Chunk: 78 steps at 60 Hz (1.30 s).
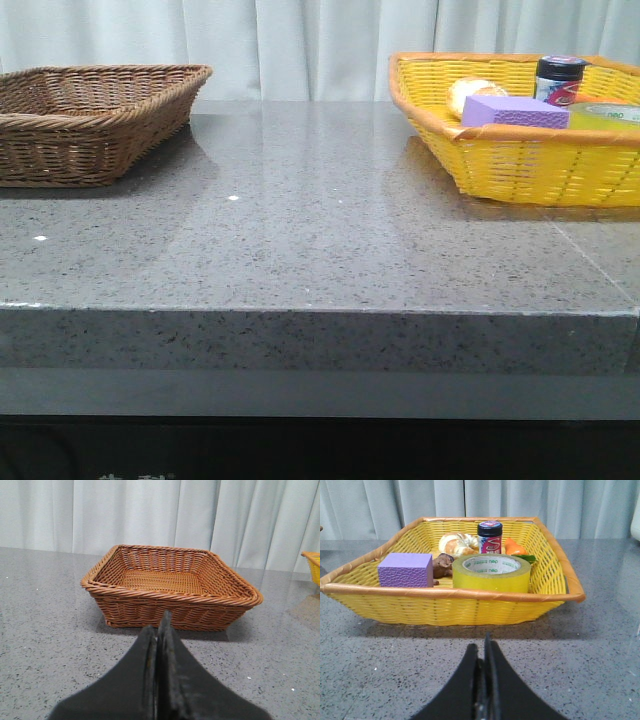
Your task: Transfer tape with both arms
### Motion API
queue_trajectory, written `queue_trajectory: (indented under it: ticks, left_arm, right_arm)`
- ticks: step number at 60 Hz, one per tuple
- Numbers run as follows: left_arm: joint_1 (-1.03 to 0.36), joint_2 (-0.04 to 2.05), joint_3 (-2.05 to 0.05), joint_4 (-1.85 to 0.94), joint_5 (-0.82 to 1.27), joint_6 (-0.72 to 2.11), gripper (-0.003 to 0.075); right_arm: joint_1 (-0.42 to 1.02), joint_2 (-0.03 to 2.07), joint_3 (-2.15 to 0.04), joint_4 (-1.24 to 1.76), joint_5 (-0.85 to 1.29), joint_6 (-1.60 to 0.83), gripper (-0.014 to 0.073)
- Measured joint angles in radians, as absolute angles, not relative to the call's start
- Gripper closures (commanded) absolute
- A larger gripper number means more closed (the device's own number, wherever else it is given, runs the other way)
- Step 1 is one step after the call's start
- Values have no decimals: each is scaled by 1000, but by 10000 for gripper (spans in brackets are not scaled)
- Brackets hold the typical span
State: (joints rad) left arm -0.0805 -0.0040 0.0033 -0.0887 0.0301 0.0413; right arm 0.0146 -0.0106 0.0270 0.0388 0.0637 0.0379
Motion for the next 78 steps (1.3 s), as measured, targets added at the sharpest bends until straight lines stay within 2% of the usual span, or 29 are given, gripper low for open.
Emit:
queue_trajectory:
  ticks: [42,55,64,78]
  left_arm:
    - [-80,-4,3,-89,30,41,741]
    - [-80,-4,-3,-89,-69,41,741]
    - [-80,-4,-95,-89,-12,41,741]
    - [-80,52,-383,-89,168,41,741]
  right_arm:
    - [15,-11,27,39,66,38,662]
    - [15,-11,25,39,52,38,662]
    - [15,-11,-59,35,113,38,662]
    - [15,-4,-311,-32,223,38,662]
